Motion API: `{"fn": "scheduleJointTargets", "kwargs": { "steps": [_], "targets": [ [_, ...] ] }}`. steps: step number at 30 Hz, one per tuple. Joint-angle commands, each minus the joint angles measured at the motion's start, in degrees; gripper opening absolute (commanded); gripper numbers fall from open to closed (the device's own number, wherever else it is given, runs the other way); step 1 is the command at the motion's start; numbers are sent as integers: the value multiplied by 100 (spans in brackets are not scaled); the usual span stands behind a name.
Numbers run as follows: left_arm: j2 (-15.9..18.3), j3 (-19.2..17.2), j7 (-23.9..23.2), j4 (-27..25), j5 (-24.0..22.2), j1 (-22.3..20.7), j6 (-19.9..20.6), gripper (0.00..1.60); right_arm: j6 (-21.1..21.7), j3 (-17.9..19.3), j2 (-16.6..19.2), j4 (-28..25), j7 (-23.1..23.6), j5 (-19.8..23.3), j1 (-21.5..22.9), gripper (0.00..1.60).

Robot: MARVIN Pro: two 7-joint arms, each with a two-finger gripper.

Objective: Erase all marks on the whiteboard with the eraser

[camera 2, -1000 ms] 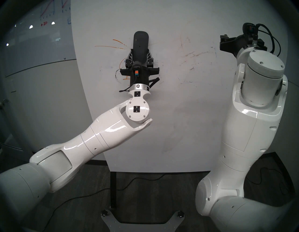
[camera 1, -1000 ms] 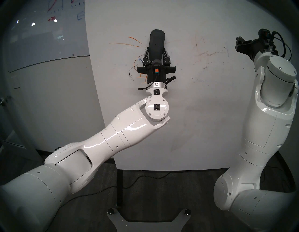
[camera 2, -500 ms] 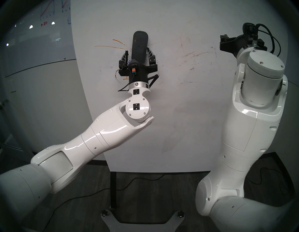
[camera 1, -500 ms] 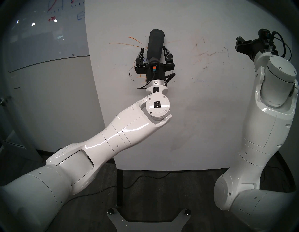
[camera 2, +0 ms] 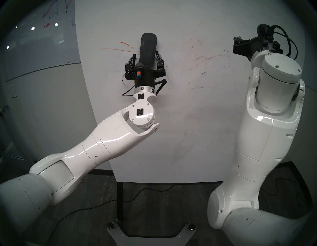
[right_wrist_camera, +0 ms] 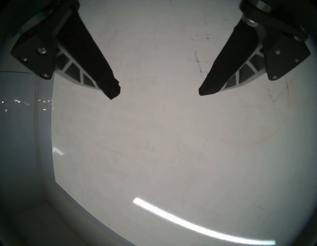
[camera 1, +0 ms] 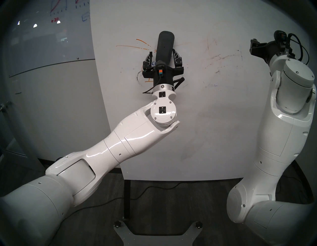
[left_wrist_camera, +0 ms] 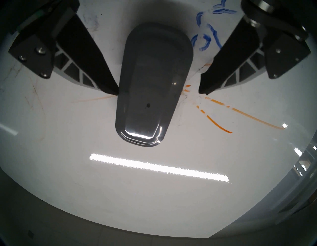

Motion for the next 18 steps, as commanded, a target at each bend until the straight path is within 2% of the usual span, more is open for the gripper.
{"fn": "scheduleJointTargets", "kwargs": {
  "steps": [1, 12, 13, 14, 15, 18],
  "targets": [
    [287, -36, -106, -205, 46, -137, 345, 160, 2, -14, -3, -62, -13, -7, 50, 160],
    [273, -42, -75, -304, 117, -143, 652, 160, 5, -16, 1, -62, -19, -1, 50, 160],
    [266, -46, -68, -302, 130, -146, 671, 152, 5, -16, 1, -62, -20, -1, 50, 160],
    [266, -47, -78, -302, 132, -148, 673, 25, 5, -16, 2, -62, -20, 0, 50, 160],
    [258, -52, -69, -299, 139, -149, 680, 0, 5, -16, 2, -62, -20, 1, 50, 160],
    [243, -56, -58, -295, 144, -158, 675, 0, 5, -16, 3, -62, -22, 2, 50, 160]
  ]
}}
